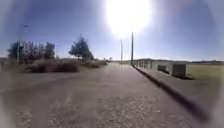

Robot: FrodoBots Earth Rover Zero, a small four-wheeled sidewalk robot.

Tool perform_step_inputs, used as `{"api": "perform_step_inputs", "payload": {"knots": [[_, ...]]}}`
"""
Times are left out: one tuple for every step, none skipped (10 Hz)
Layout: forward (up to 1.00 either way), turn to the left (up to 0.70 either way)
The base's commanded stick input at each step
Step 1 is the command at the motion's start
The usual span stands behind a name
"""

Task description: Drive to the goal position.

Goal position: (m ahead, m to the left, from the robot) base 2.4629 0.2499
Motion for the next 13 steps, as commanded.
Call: {"api": "perform_step_inputs", "payload": {"knots": [[1.00,0.00],[1.00,0.00],[1.00,0.00],[1.00,0.00],[1.00,0.00],[1.00,0.37],[1.00,0.22],[1.00,0.07],[1.00,0.03],[1.00,0.00],[1.00,0.00],[1.00,0.00],[1.00,0.00]]}}
